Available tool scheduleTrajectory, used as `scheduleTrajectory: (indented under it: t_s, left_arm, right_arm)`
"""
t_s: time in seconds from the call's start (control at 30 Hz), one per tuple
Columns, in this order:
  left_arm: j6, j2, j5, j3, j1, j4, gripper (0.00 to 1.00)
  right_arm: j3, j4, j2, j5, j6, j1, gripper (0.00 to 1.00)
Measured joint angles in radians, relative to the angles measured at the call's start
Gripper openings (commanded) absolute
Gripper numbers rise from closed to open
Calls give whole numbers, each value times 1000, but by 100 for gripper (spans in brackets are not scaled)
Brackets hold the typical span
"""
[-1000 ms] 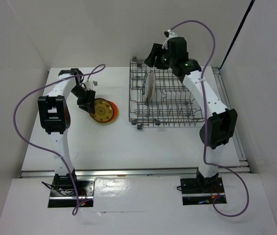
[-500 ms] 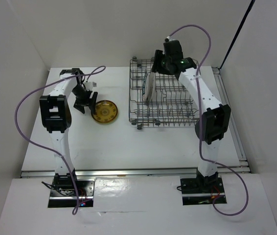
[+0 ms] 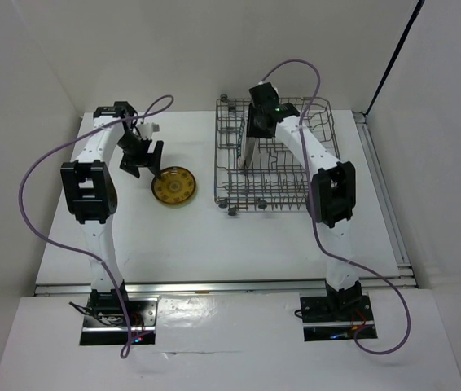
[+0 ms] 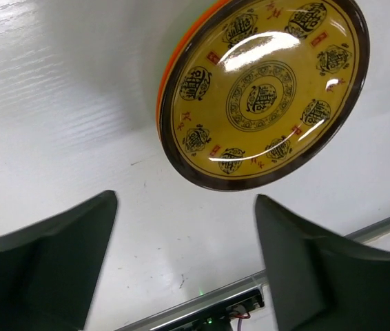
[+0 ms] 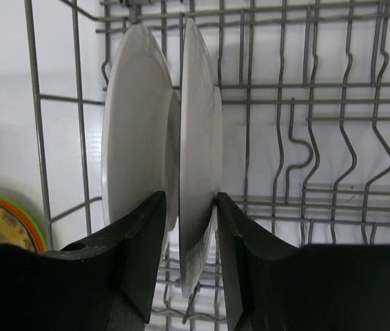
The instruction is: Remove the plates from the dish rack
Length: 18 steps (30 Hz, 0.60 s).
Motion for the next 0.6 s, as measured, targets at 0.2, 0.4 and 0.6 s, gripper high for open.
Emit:
scheduleTrajectory:
  t_s: [0.2, 0.4, 0.6]
  left_arm:
    - [-1, -43, -22, 2, 0, 2, 100]
    - [0, -56, -37, 27, 0, 2, 100]
    - [0, -59, -42, 32, 0, 2, 100]
  right_arm:
    - [83, 1, 66, 41, -1, 5, 44]
    - [100, -8, 98, 81, -34, 10, 22]
    - [135, -73, 108, 184, -84, 19, 0]
